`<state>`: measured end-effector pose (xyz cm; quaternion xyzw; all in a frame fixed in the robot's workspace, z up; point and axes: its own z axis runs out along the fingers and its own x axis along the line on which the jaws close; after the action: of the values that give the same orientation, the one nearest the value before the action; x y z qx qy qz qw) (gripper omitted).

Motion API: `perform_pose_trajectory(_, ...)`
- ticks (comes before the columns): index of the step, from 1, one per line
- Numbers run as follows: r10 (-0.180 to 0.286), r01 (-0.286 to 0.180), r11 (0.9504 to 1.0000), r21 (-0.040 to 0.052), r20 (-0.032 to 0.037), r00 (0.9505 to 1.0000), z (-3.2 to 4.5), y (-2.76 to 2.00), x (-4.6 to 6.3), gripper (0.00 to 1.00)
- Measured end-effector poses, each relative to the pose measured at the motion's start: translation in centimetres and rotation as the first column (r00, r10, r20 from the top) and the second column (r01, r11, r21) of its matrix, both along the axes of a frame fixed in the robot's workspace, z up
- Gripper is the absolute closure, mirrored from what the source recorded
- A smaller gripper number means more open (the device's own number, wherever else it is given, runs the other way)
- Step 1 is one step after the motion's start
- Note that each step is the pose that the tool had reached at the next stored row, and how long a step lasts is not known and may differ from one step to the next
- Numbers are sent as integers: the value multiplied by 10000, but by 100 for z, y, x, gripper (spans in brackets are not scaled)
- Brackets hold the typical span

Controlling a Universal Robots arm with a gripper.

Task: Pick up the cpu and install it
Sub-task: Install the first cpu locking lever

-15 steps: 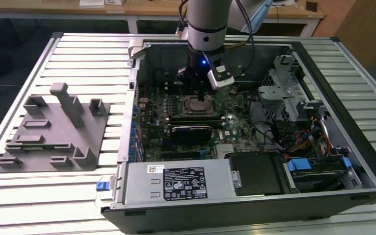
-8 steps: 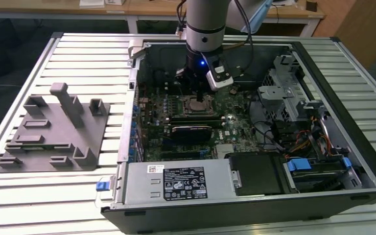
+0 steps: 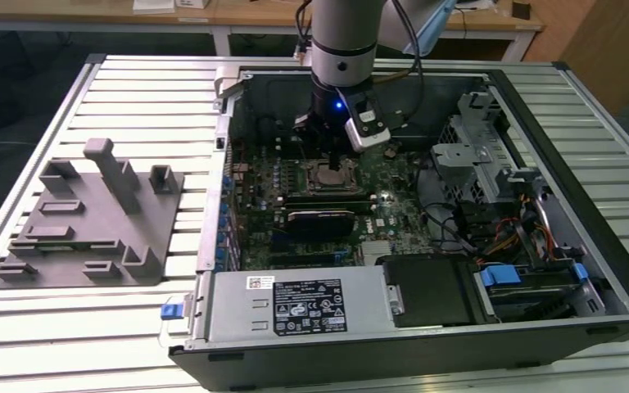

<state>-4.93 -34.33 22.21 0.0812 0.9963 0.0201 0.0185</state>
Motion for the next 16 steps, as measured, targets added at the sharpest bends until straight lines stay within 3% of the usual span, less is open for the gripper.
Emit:
perform_pose_trajectory(6,0,0,10000,0,0,10000,0,0,-29,89)
perform_pose_trajectory(16,-1,1,10000,3,0,10000,0,0,-176,89)
